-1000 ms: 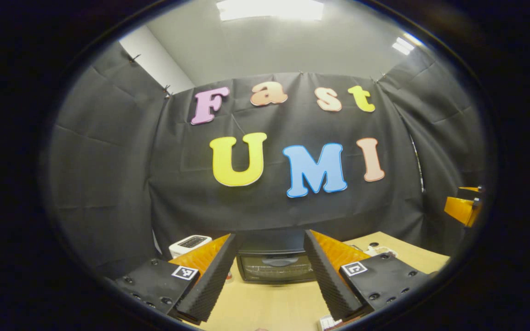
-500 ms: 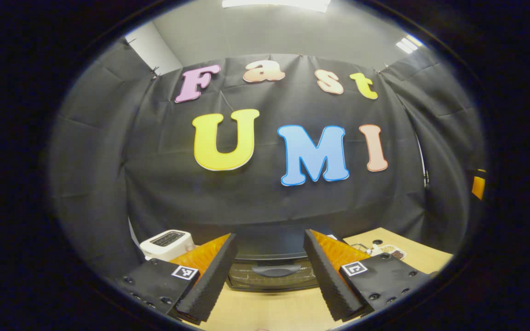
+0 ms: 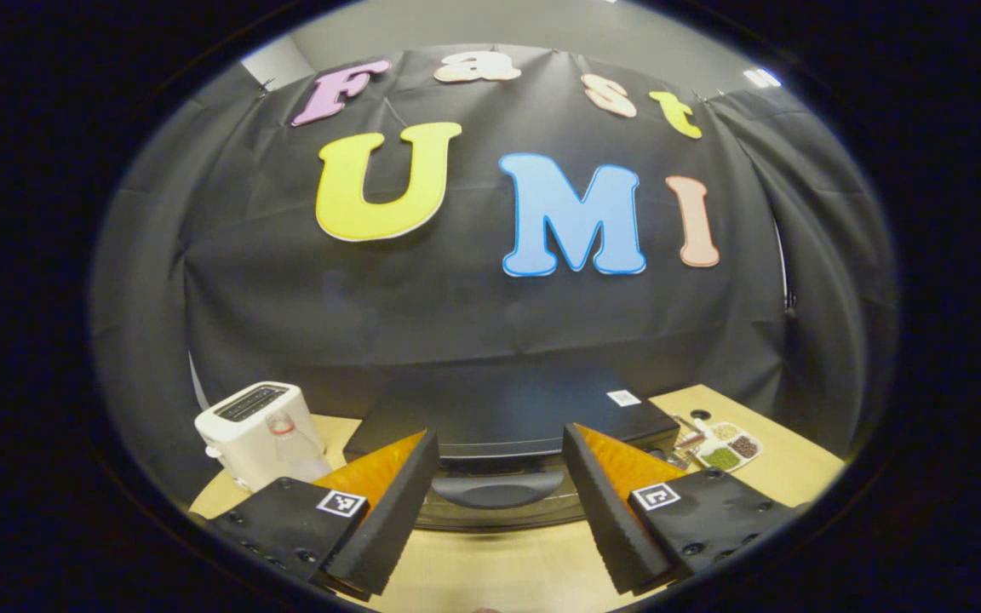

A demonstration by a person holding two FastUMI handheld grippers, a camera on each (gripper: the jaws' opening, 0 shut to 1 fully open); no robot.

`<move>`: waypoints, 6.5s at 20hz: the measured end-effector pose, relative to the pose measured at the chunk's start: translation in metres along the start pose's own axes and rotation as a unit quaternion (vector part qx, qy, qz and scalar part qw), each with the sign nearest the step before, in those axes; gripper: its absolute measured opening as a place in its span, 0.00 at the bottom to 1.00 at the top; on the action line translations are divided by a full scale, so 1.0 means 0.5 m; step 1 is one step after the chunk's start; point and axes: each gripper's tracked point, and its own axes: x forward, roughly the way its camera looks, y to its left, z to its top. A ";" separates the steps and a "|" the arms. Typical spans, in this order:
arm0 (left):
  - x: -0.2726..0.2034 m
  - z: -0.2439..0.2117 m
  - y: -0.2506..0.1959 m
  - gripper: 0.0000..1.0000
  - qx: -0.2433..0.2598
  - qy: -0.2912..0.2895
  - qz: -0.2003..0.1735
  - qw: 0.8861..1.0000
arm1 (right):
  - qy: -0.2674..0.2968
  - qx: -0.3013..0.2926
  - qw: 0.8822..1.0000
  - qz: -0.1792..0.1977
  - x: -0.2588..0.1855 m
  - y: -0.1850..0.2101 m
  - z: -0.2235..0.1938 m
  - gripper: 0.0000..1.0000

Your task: Open the electric oven with the left hand, put the food in, and close the electric oven.

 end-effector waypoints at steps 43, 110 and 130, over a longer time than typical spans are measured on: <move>-0.087 -0.292 -0.028 0.98 0.002 0.099 0.011 0.995 | 0.035 -0.005 0.999 0.001 -0.078 -0.019 -0.040 0.98; -0.567 0.048 0.170 1.00 -0.026 -0.087 0.147 0.985 | 0.531 0.367 0.732 0.219 -0.286 0.323 -0.557 0.13; -0.475 0.049 0.305 1.00 -0.048 -0.103 0.145 0.983 | 0.418 0.382 0.786 0.248 -0.056 0.509 -0.352 0.13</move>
